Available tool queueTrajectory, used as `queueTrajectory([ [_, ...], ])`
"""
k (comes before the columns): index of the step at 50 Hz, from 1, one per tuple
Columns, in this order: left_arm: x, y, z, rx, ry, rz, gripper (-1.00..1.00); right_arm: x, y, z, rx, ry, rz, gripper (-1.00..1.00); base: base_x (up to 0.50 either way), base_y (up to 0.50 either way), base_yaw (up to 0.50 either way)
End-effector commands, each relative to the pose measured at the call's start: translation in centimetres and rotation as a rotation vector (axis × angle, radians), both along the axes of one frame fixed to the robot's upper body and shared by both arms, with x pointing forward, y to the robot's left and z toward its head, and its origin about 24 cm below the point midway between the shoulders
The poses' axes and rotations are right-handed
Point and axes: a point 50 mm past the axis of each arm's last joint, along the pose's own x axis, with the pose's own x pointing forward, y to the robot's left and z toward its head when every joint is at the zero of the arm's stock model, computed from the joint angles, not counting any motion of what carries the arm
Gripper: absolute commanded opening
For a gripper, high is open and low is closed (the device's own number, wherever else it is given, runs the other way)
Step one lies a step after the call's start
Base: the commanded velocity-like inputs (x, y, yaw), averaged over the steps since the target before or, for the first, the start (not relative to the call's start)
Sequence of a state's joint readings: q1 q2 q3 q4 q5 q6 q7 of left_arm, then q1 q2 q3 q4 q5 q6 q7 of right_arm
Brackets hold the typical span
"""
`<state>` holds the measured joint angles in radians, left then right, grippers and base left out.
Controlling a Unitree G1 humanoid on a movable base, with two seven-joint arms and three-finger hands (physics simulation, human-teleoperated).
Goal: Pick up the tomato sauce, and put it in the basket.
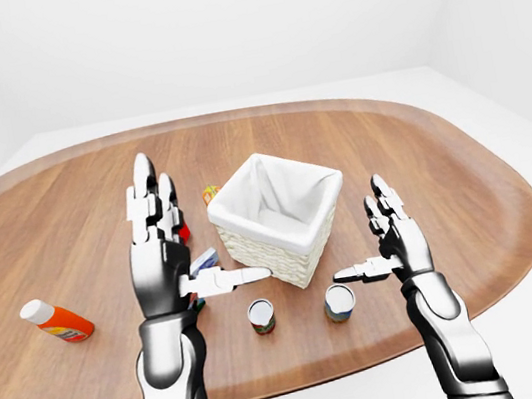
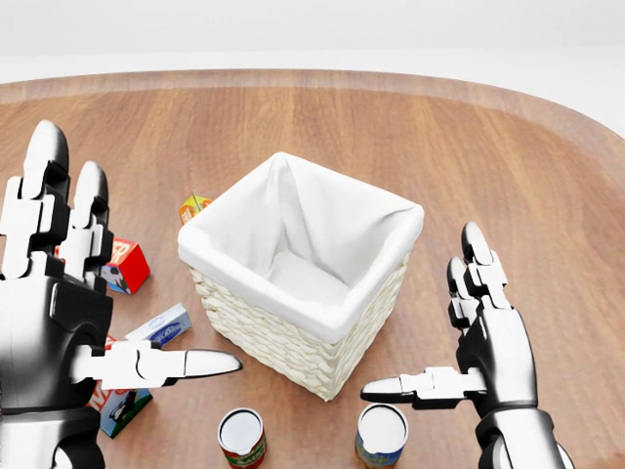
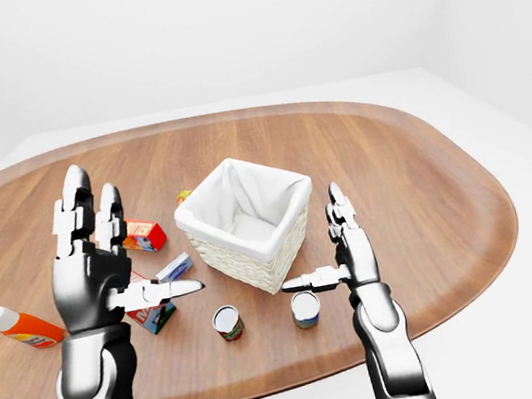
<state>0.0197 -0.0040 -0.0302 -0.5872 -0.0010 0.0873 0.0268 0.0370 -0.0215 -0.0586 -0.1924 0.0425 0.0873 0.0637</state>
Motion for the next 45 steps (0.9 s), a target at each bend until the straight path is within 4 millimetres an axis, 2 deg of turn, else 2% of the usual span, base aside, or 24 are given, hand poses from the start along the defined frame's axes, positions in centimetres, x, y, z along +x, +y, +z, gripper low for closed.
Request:
queueTrajectory([
  [1,0.2,-0.1,-0.4,0.008,0.021,-0.002,1.00,0.0,0.0,0.0,-0.003,-0.001,-0.002,1.00,0.00,0.00,0.00],
  [8,0.6,-0.2,-1.1,0.113,0.051,-0.019,1.00,0.1,0.0,-0.4,-0.007,0.017,-0.004,1.00,0.00,0.00,0.00],
  [10,0.9,-0.1,-1.7,0.247,0.081,-0.022,1.00,0.3,-0.1,-0.4,-0.007,0.016,-0.006,1.00,0.00,0.00,0.00],
  [16,1.1,0.2,-2.2,0.317,0.114,-0.012,1.00,0.4,-0.3,-0.2,-0.005,0.012,-0.011,1.00,0.00,0.00,0.00],
  [17,0.7,-0.2,-3.9,0.582,0.190,-0.046,1.00,0.5,-0.2,-0.7,-0.006,0.031,-0.013,1.00,0.00,0.00,0.00],
  [18,0.7,-0.1,-4.1,0.601,0.205,-0.044,1.00,0.6,-0.2,-0.7,-0.006,0.033,-0.013,1.00,0.00,0.00,0.00],
  [31,0.7,0.0,-4.6,0.619,0.247,-0.037,1.00,0.6,-0.5,-0.3,-0.005,0.017,-0.021,1.00,0.00,0.00,0.00],
  [45,0.5,0.0,-5.0,0.668,0.271,-0.021,1.00,0.7,-0.4,-0.9,-0.006,0.041,-0.020,1.00,0.00,0.00,0.00],
])
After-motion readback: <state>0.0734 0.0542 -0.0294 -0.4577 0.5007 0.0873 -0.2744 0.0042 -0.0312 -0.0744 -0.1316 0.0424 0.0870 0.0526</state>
